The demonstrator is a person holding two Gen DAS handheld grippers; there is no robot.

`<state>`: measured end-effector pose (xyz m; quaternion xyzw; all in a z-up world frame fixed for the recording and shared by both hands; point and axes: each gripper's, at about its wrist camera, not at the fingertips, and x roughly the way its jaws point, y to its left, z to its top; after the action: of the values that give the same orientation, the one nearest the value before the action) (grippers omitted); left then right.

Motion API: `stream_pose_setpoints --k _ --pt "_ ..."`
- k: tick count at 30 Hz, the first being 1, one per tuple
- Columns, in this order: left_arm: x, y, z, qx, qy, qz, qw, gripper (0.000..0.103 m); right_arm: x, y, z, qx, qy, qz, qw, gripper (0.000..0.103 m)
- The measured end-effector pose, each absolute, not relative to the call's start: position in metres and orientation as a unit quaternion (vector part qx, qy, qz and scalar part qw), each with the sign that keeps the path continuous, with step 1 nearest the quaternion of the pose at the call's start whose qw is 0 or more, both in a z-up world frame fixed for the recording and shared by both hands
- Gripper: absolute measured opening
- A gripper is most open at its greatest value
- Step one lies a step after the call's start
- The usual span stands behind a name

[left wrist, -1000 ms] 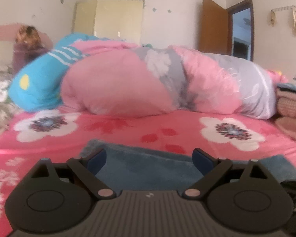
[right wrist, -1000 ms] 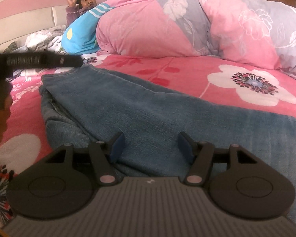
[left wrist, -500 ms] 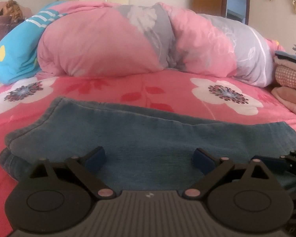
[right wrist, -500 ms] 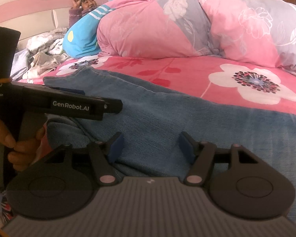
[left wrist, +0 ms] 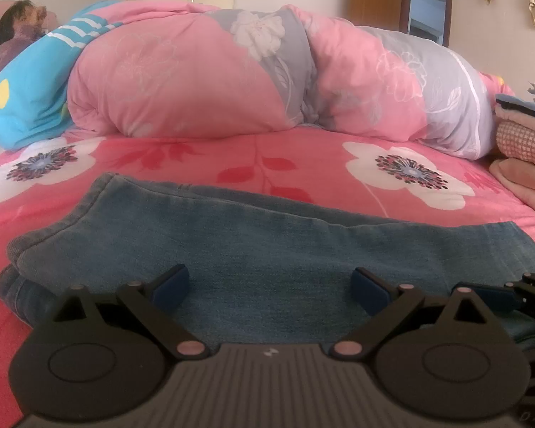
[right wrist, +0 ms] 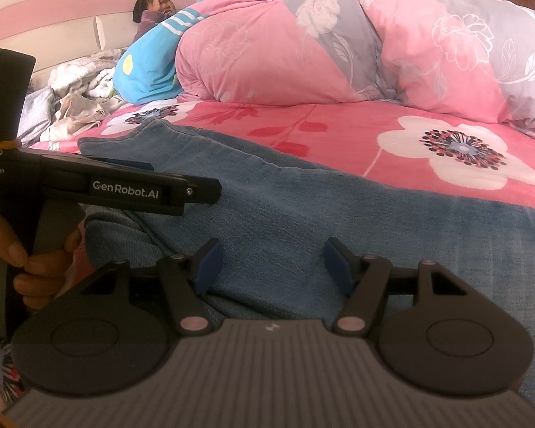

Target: Fold clothes

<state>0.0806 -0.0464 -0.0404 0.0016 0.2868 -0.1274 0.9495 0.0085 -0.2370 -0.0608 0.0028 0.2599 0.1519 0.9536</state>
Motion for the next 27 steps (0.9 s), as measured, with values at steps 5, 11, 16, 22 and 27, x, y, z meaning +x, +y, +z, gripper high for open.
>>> stream_pose_setpoints --k 5,11,16,22,27 --pt "0.0805 -0.0459 -0.0403 0.001 0.287 -0.128 0.949 0.098 0.0087 -0.2368 -0.0608 0.002 0.260 0.152 0.954 0.063" --pt "0.0805 -0.0460 -0.0407 0.001 0.286 -0.128 0.950 0.098 0.0087 -0.2367 -0.0608 0.001 0.260 0.152 0.954 0.063" --pt "0.0804 -0.0460 -0.0407 0.001 0.286 -0.128 0.950 0.098 0.0086 -0.2363 -0.0607 0.000 0.260 0.152 0.954 0.063" --pt "0.0805 -0.0459 -0.0411 0.000 0.286 -0.128 0.950 0.098 0.0089 -0.2361 -0.0609 -0.001 0.259 0.152 0.954 0.063" --pt "0.0803 -0.0456 -0.0408 0.000 0.286 -0.128 0.950 0.098 0.0090 -0.2361 -0.0611 -0.001 0.259 0.152 0.954 0.063"
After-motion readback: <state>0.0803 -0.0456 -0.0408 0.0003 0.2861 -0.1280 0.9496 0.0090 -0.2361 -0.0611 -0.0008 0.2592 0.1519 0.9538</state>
